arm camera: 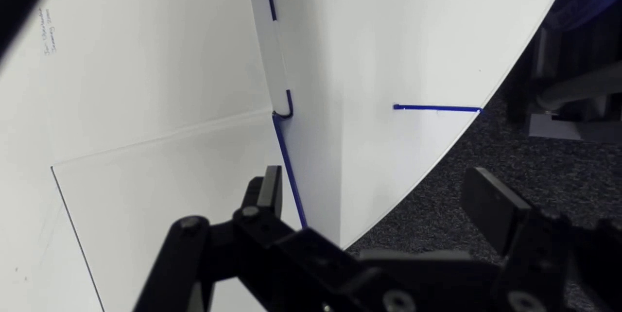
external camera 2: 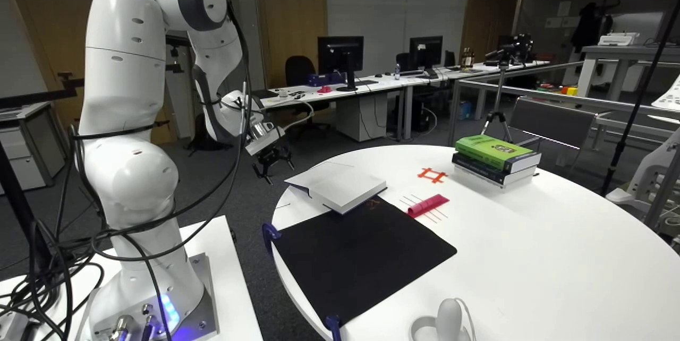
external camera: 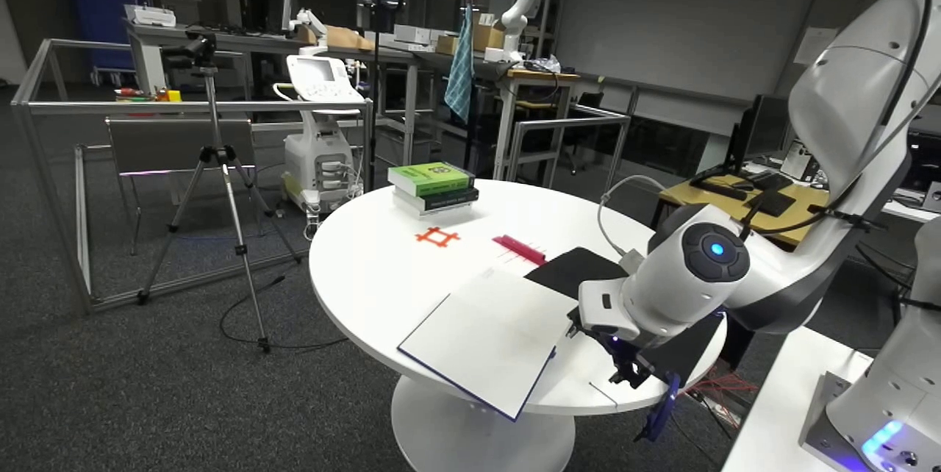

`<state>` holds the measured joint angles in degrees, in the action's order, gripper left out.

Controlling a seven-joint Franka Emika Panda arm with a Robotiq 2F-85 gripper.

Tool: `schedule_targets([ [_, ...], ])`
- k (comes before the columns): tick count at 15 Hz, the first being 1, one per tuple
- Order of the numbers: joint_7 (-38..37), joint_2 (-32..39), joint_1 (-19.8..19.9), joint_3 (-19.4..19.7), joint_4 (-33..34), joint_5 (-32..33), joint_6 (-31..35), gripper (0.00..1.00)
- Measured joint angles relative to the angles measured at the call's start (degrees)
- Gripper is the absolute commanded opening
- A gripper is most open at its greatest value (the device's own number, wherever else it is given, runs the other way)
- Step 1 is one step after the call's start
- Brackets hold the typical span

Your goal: Close the book

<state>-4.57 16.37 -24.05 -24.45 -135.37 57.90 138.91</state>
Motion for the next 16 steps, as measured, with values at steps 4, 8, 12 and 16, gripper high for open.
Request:
schedule_targets([
  [4, -8.02, 0.10, -1.53, 1.51, -0.22, 11.20, 0.87, 1.00],
  [8, -17.42, 0.81, -2.25, 1.60, -0.37, 22.96, 2.09, 1.00],
  [12, -23.63, 1.19, -2.28, 1.52, -0.37, 32.45, 2.83, 1.00],
  [16, -25.11, 2.30, -2.06, 1.52, 0.11, 37.04, 2.97, 1.00],
])
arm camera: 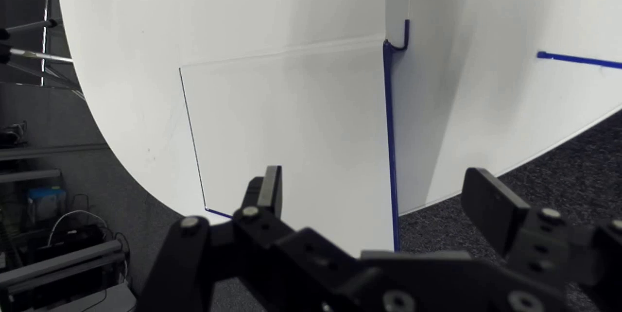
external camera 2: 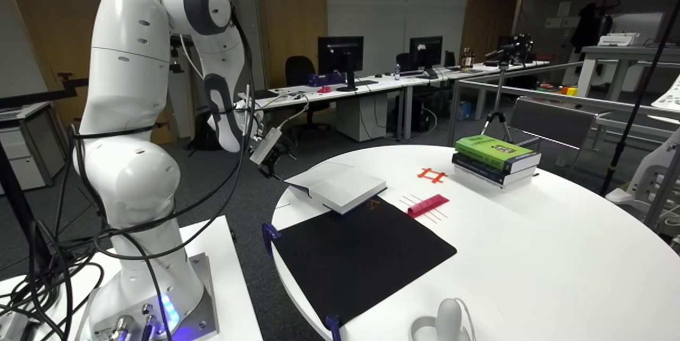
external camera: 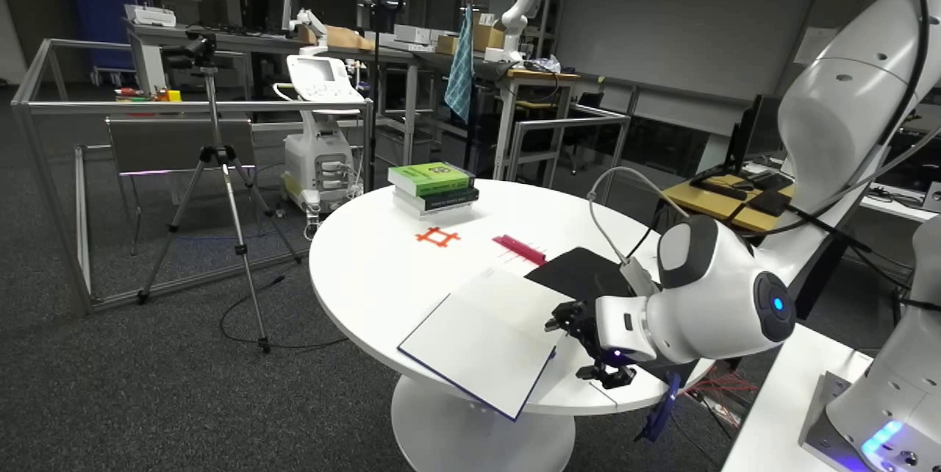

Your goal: Close the book

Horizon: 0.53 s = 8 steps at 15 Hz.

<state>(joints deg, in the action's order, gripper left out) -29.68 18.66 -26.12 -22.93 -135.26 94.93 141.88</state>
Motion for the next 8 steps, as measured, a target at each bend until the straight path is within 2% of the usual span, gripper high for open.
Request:
schedule_targets([
  [8, 0.04, 6.76, 0.73, 0.10, 3.64, 4.62, -0.10, 1.00],
])
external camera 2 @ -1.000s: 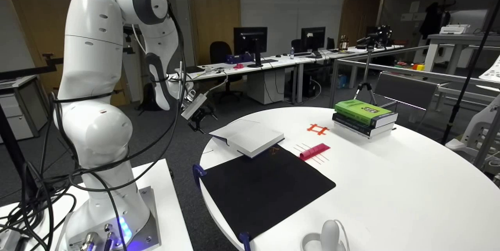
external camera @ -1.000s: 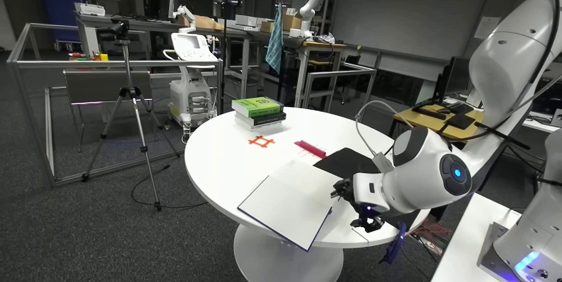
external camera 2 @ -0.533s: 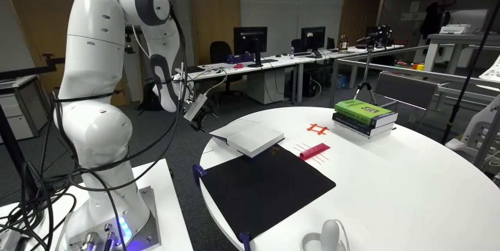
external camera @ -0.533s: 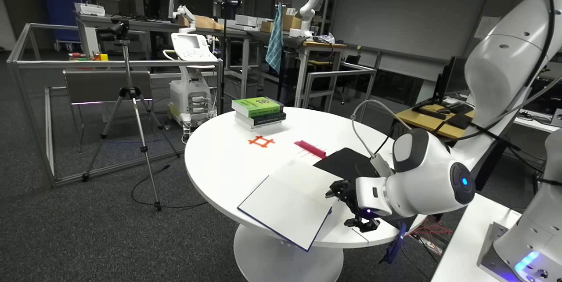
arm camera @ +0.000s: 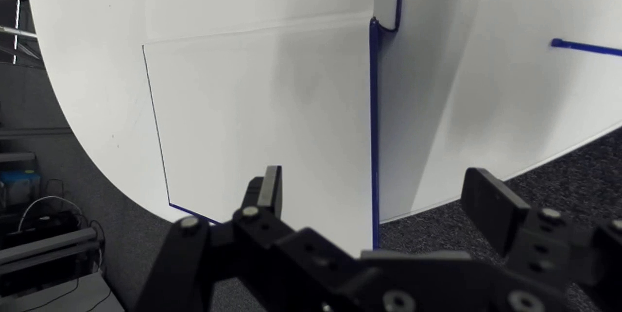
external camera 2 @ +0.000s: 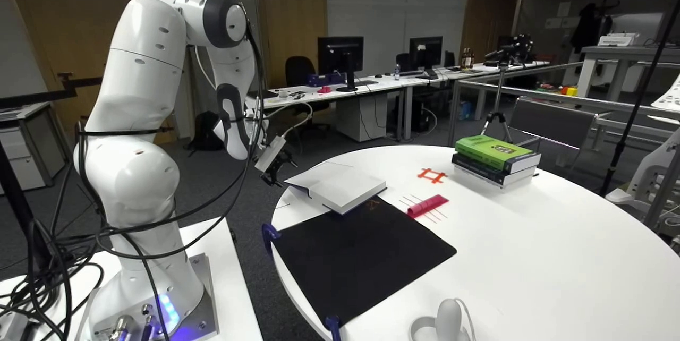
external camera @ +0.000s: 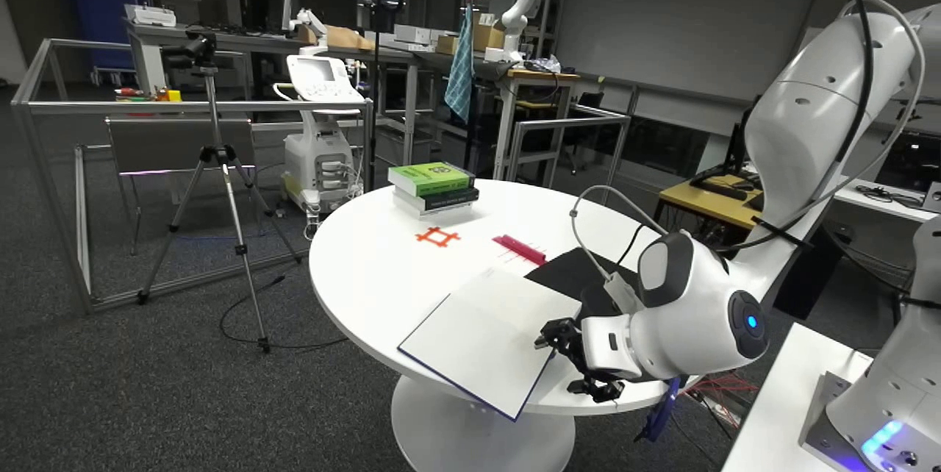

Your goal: Close the book

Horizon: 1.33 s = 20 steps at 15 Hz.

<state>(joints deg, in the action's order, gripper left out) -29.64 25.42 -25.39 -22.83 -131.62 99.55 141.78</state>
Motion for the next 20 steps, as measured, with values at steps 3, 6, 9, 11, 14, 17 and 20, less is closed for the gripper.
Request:
schedule_targets([
  [3, 0.03, 1.31, 0.06, 0.07, 1.62, 1.52, -0.01, 1.00],
  [6, 0.11, 2.24, 0.07, 0.09, 2.65, 2.71, -0.01, 1.00],
  [9, 0.18, 2.94, 0.15, 0.33, 2.99, 3.93, -0.09, 1.00],
  [11, 0.22, 3.21, 0.35, 0.43, 3.09, 5.16, -0.23, 1.00],
  [14, 0.39, 3.72, 0.83, 0.45, 3.35, 7.08, -0.72, 1.00],
  [17, 0.53, 4.01, 1.29, 0.45, 3.39, 8.47, -1.02, 1.00],
  [20, 0.62, 4.07, 1.56, 0.45, 3.41, 9.89, -1.10, 1.00],
])
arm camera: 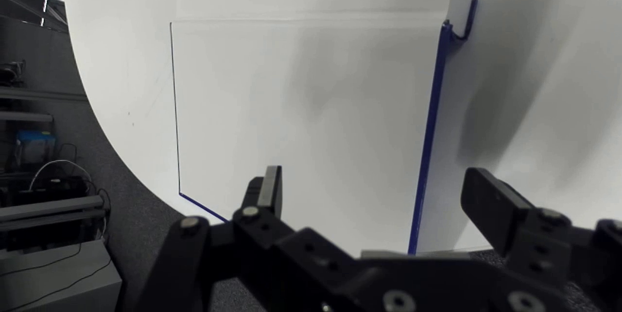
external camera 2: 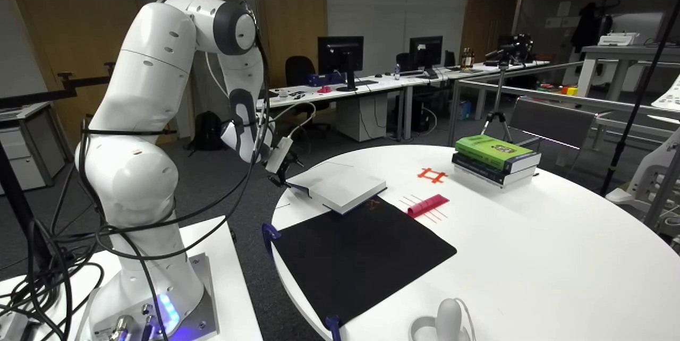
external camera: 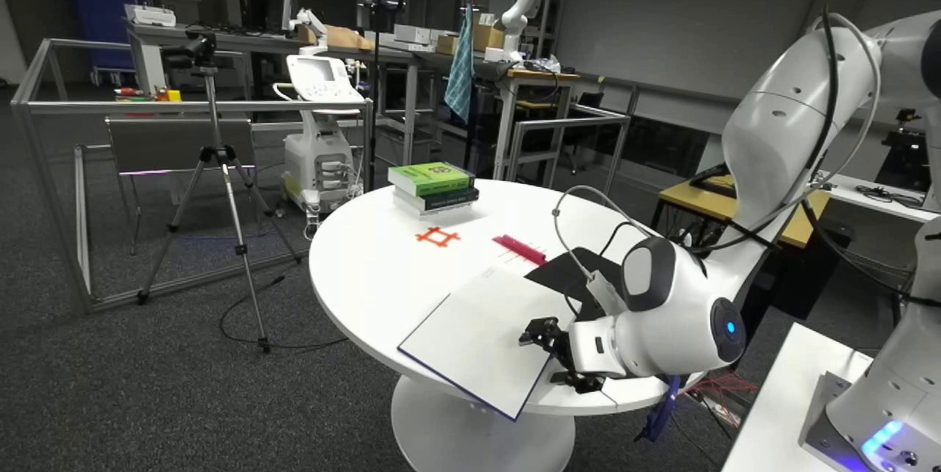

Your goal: Close the book

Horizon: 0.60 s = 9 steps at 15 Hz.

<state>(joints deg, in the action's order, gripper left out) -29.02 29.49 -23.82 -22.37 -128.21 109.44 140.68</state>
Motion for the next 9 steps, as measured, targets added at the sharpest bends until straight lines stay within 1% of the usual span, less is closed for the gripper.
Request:
schedule_targets([
  [9, 0.68, 1.78, 0.01, 0.00, 1.24, 1.00, -0.84, 1.00],
])
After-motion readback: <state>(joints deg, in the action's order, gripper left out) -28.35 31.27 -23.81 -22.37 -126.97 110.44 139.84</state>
